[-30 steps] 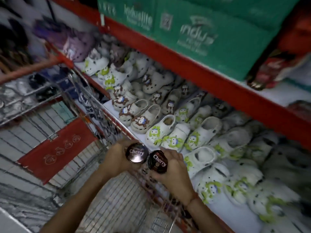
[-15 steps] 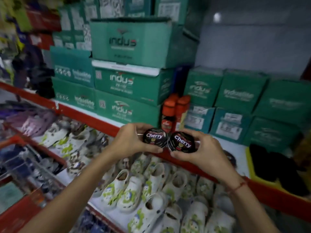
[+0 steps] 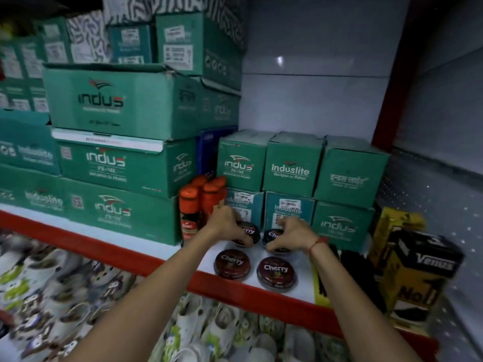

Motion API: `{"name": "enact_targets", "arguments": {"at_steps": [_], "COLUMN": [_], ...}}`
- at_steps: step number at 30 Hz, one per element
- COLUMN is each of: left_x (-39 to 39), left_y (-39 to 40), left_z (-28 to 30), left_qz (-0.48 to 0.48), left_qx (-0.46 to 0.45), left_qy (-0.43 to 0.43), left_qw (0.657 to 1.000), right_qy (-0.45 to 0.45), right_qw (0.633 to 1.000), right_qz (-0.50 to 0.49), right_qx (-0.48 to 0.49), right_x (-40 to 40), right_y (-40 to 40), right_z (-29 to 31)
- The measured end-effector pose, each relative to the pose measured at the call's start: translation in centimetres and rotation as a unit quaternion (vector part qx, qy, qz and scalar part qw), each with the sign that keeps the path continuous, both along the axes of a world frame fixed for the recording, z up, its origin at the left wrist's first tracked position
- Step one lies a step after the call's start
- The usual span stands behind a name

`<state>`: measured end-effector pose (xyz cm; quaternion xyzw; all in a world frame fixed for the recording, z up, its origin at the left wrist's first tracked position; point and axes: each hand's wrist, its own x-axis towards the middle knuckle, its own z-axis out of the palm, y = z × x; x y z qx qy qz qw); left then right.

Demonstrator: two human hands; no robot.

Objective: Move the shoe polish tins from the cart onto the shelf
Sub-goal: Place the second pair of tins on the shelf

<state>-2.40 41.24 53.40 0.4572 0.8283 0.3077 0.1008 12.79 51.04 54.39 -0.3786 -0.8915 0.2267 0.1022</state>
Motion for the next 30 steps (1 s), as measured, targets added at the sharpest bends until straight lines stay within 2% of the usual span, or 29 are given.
{"name": "enact_targets", "arguments": {"at_steps": [3,7,12,17,20,25,30], "left_x": [0.2,0.3,1.1,2.2,2.7,2.9,2.4], "left_y": [0.5,0.5,-2.2,-4.9,-5.2,-5.7,-4.9], "left_z": [-0.8,-1.4,-0.6,-1.2,-1.2,-0.8,-0.4], "left_qz": [-0.002,-0.004,0.002,0.007,0.003,-0.043,-0.036], "left_qx": [-0.022,-0.035,0.002,-0.083,-0.075,-0.061,0.011], "left_qy": [-0.021,-0.056,-0.073,-0.047,-0.038,-0.088,-0.093], "left_qw": [1.0,0.998,0.997,0.995,0.996,0.993,0.995], "right_qy": [-0.015,0.008,0.072,0.034,0.031,0.021,0.108], "right_qw": [0.999,0.996,0.995,0.997,0.998,0.998,0.993], "right_qz": [0.005,0.0,-0.033,-0.021,-0.034,-0.026,-0.029], "right_qx": [-0.044,-0.092,-0.059,-0.062,-0.049,-0.058,-0.03], "right_x": [0.0,0.4,2.7,4.2,4.4,5.1,4.1], "right_y": [0.5,0.5,-1.8,-4.8,-5.3,-5.7,-4.8], "right_z": [-0.8,-1.1,-0.7,-1.8,-2.0,-1.8,-0.9]}}
